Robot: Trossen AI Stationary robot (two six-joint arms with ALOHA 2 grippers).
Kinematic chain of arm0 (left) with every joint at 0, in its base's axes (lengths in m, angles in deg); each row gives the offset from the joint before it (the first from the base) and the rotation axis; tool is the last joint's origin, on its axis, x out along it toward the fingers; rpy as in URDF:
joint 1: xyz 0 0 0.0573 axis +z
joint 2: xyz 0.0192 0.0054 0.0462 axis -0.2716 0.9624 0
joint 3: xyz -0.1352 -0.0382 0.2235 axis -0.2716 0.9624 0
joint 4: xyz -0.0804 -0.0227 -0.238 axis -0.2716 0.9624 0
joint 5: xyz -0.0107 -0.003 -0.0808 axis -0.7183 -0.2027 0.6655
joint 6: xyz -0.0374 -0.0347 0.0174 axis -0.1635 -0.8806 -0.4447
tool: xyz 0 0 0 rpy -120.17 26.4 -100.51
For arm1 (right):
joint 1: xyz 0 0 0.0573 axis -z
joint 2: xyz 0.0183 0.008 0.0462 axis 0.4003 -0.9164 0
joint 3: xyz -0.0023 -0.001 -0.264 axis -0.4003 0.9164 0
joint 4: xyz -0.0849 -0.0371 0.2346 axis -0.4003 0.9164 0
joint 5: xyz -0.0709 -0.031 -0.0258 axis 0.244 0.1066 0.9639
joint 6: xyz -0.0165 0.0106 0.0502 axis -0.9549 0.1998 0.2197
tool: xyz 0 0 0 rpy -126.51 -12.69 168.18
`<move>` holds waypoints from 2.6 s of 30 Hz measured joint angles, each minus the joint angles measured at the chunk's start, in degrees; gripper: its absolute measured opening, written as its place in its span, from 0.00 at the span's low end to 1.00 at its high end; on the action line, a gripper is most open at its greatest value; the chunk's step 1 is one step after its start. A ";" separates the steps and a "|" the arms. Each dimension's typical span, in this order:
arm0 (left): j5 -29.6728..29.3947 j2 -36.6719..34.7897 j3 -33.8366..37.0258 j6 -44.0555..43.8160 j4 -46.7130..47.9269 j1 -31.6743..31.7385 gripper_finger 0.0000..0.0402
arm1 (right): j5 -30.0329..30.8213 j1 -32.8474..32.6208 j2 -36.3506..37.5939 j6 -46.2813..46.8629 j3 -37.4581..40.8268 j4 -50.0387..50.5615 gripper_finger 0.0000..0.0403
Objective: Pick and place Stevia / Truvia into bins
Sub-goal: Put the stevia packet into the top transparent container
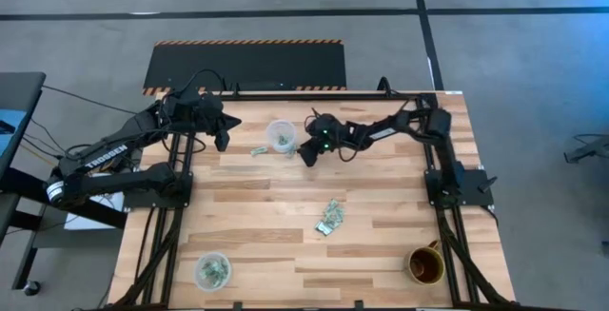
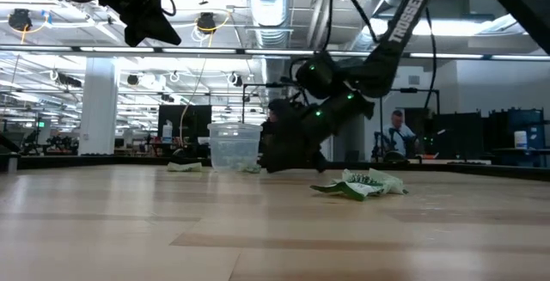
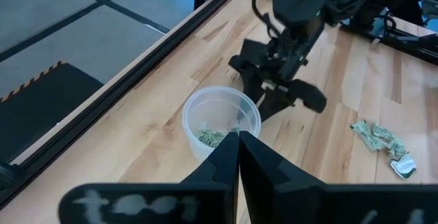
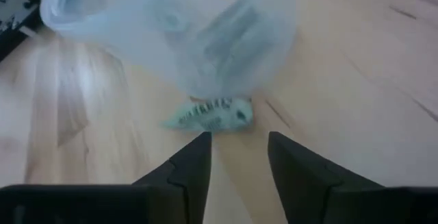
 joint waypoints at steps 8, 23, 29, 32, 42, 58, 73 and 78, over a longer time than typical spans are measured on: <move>0.01 -0.02 0.00 0.00 0.45 0.00 0.00 | 0.32 -1.44 -3.58 -0.45 -4.74 0.25 0.40; 0.01 0.00 0.00 0.00 0.74 0.00 0.00 | 3.13 -2.37 -3.63 -0.52 -4.70 1.49 0.18; 0.01 -0.02 0.00 0.00 0.72 0.00 0.00 | 3.44 -3.10 -3.67 -2.06 -4.63 1.70 0.03; 0.01 0.00 0.00 0.00 0.71 -0.01 0.00 | 3.27 -3.96 -2.44 -2.71 -4.48 3.68 0.03; 0.00 -0.01 0.00 0.00 1.25 -0.02 0.00 | 10.00 -9.69 11.69 -9.71 -4.39 13.63 0.02; 0.00 0.00 0.00 0.00 1.53 -0.02 0.00 | 11.75 -2.20 19.36 -19.54 -10.17 14.75 0.02; 0.01 0.00 0.00 0.00 1.52 -0.02 0.00 | 5.57 0.57 4.37 -20.57 -20.52 22.32 0.08; 0.01 0.00 0.00 0.01 1.55 -0.01 0.00 | 3.81 0.59 4.49 -20.66 -20.60 22.77 0.13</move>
